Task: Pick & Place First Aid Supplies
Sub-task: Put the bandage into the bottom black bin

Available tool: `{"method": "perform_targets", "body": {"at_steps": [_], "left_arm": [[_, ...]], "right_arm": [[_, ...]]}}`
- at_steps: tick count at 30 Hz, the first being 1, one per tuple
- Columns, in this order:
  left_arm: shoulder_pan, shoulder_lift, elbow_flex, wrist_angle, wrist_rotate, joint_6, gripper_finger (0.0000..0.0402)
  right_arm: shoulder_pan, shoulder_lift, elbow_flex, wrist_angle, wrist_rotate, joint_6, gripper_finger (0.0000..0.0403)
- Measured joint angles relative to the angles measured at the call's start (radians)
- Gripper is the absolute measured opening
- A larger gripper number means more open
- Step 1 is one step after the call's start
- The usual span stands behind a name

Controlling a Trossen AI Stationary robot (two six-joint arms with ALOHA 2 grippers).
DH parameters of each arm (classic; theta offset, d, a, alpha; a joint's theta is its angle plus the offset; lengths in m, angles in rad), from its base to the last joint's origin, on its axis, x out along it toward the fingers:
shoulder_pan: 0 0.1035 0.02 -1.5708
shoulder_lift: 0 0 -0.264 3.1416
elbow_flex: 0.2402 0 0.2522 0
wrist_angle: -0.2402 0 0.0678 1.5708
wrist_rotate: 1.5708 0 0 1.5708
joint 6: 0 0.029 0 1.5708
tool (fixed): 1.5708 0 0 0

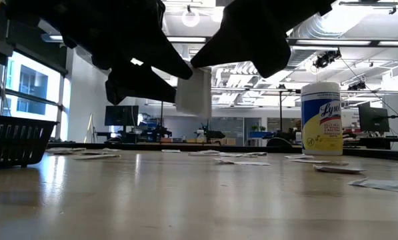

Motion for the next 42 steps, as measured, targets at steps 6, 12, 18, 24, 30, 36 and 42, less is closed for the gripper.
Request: {"method": "perform_targets", "body": {"at_steps": [6,12,18,24,30,36,42], "left_arm": [[0.031,0.0,0.0,-0.001,-0.036,0.009,0.0216],[0.045,0.001,0.0,-0.003,-0.04,0.12,0.0203],[0.045,0.001,0.0,-0.002,-0.068,0.191,0.0087],[0.01,-0.002,0.0,-0.012,-0.078,0.365,0.0018],[-0.096,-0.108,0.114,-0.395,-0.147,0.43,0.0004],[-0.279,-0.125,0.416,-1.151,-0.152,0.229,0.0002],[-0.448,-0.063,0.576,-1.597,0.084,-0.032,0.0001]], "right_arm": [[0.0,0.0,0.0,0.021,-0.017,0.002,0.0001],[-0.008,0.0,0.0,0.023,-0.014,0.001,0.0002],[-0.023,0.0,0.0,0.023,-0.064,0.027,0.0002],[-0.022,-0.001,0.0,0.025,-0.084,0.014,0.0029],[0.019,-0.061,0.0,0.026,-0.053,-0.03,0.0094],[0.042,-0.107,0.001,0.007,-0.001,-0.016,0.0142],[0.027,-0.107,0.001,-0.018,0.009,0.019,0.0158]]}}
